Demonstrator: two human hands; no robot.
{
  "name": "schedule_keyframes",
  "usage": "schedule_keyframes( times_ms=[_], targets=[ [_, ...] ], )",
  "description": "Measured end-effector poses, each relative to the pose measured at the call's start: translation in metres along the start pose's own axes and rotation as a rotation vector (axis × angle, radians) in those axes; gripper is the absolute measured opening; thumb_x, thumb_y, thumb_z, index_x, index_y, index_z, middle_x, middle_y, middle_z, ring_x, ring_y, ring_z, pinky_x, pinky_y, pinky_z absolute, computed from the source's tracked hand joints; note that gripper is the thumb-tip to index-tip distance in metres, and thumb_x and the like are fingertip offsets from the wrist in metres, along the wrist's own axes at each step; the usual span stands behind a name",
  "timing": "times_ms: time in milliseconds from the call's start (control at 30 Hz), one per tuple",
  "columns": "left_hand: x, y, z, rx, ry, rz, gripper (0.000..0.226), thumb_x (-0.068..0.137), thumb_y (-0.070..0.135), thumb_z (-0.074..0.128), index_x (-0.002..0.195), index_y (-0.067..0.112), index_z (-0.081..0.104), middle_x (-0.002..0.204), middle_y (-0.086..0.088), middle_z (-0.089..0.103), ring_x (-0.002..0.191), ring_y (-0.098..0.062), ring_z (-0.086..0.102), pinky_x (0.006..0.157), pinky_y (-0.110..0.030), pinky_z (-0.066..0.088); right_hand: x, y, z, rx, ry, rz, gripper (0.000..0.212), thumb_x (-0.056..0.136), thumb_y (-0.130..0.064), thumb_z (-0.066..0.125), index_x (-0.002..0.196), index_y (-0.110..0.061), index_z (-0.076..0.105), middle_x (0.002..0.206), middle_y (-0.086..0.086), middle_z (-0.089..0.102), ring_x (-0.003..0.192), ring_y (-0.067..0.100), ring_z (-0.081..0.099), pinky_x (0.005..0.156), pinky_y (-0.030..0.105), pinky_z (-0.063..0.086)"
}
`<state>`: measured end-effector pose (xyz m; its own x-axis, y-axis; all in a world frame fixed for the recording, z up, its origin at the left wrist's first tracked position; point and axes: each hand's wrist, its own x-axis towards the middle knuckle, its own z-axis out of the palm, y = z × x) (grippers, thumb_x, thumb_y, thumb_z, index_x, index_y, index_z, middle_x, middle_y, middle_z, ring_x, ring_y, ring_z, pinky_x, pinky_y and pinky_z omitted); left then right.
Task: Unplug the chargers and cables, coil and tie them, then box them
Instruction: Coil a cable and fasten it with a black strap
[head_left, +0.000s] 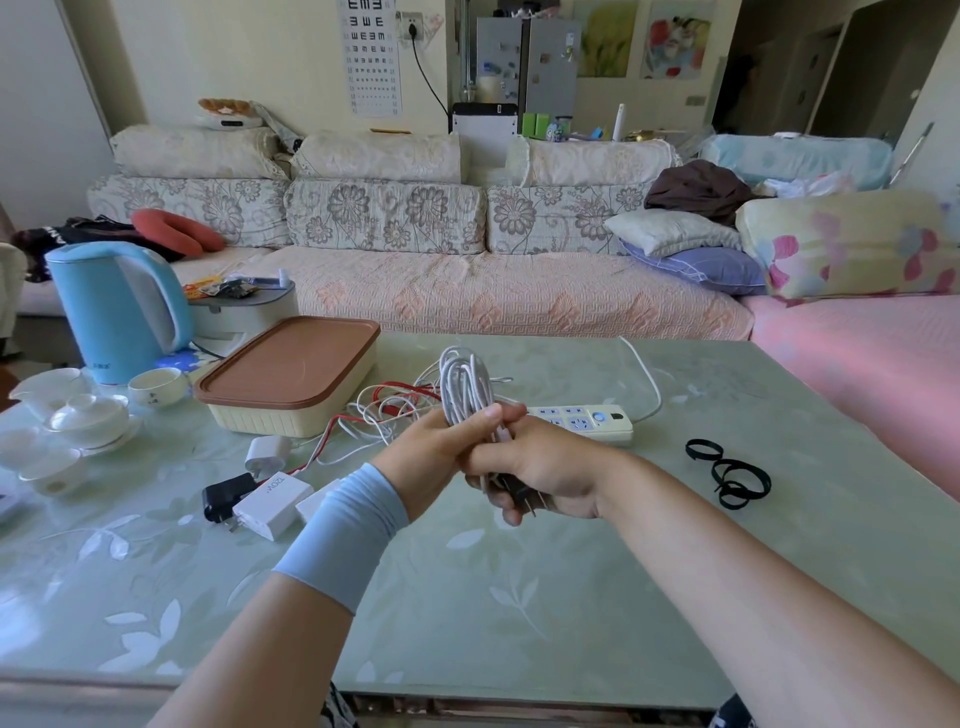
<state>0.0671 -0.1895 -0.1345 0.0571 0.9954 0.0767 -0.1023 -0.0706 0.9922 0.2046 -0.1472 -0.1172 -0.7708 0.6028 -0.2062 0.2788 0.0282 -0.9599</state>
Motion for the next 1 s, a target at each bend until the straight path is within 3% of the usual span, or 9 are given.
schedule_keyframes(
  times_ms=[100,167,267,333,433,567,700,833,1000],
  targets=[
    [0.002,0.0,0.001,-0.052,0.102,-0.029,0.039,0.081,0.036,0.069,0.108,0.008,0.069,0.093,-0.02,0.061,0.067,-0.023,0.055,0.056,-0.032,0.041,0.0,0.002,-0.008,0.091,-0.102,0.064,0.004,0.093,-0.011,0.062,0.09,-0.01,0.063,0.081,0.005,0.058,0.065,0.017,0.055,0.064,0.037,0.057],
    [0.006,-0.001,-0.003,-0.15,0.197,-0.045,0.036,0.084,0.031,0.062,0.108,0.004,0.068,0.103,-0.018,0.062,0.084,-0.025,0.061,0.075,-0.038,0.049,0.001,0.008,-0.023,0.119,-0.133,0.107,0.005,0.091,-0.021,0.067,0.092,-0.016,0.068,0.089,0.003,0.061,0.081,0.023,0.061,0.077,0.04,0.055],
    [0.012,-0.001,-0.016,-0.233,0.25,-0.07,0.029,0.095,0.021,0.052,0.108,-0.001,0.066,0.115,-0.012,0.068,0.111,-0.028,0.063,0.097,-0.04,0.049,0.008,0.023,-0.056,0.001,0.188,0.141,0.01,0.088,-0.023,0.062,0.096,-0.017,0.065,0.094,0.004,0.057,0.085,0.023,0.058,0.075,0.036,0.045],
    [0.013,0.0,-0.023,-0.273,0.234,-0.113,0.024,0.097,0.019,0.051,0.107,0.001,0.062,0.102,-0.009,0.071,0.099,-0.029,0.068,0.086,-0.037,0.056,0.01,0.035,-0.08,-0.226,0.504,0.116,0.022,0.089,-0.016,0.055,0.103,-0.004,0.067,0.086,0.006,0.057,0.077,0.021,0.053,0.072,0.032,0.041],
    [0.015,-0.002,-0.023,-0.203,0.224,-0.17,0.016,0.097,0.023,0.054,0.094,0.008,0.056,0.081,-0.005,0.063,0.077,-0.028,0.069,0.069,-0.035,0.058,0.01,0.054,-0.106,-0.605,0.672,0.128,0.025,0.09,-0.019,0.053,0.101,-0.007,0.072,0.094,0.01,0.072,0.08,0.026,0.063,0.075,0.031,0.048],
    [0.022,-0.005,-0.014,-0.017,0.214,-0.22,0.027,0.095,0.019,0.057,0.072,0.009,0.048,0.068,-0.01,0.048,0.058,-0.025,0.059,0.058,-0.031,0.054,0.02,0.08,-0.107,-0.887,0.516,0.189,0.025,0.081,-0.014,0.049,0.056,-0.011,0.054,0.06,0.016,0.046,0.059,0.024,0.036,0.051,0.036,0.034],
    [0.029,-0.013,-0.015,0.132,0.187,-0.265,0.028,0.091,0.022,0.064,0.073,0.007,0.048,0.063,-0.013,0.055,0.06,-0.028,0.06,0.076,-0.042,0.057,0.037,0.101,-0.104,-1.072,0.39,0.244,0.049,0.087,-0.036,0.062,0.053,-0.017,0.033,0.054,0.0,0.034,0.059,0.022,0.034,0.053,0.032,0.026],
    [0.03,-0.021,-0.016,0.218,0.199,-0.302,0.025,0.092,0.022,0.063,0.081,0.004,0.05,0.066,-0.01,0.055,0.061,-0.03,0.062,0.085,-0.053,0.054,0.048,0.103,-0.099,-0.982,0.437,0.131,0.018,0.082,-0.013,0.058,0.064,-0.016,0.06,0.066,-0.003,0.058,0.069,0.018,0.05,0.058,0.029,0.038],
    [0.035,-0.024,-0.014,0.303,0.245,-0.322,0.019,0.094,0.024,0.059,0.097,0.006,0.054,0.069,-0.004,0.064,0.076,-0.033,0.073,0.089,-0.054,0.051,0.042,0.056,-0.078,-0.532,0.703,-0.233,0.015,0.095,-0.017,0.058,0.081,-0.023,0.059,0.07,-0.004,0.07,0.058,0.004,0.056,0.057,0.022,0.041]
  ],
)
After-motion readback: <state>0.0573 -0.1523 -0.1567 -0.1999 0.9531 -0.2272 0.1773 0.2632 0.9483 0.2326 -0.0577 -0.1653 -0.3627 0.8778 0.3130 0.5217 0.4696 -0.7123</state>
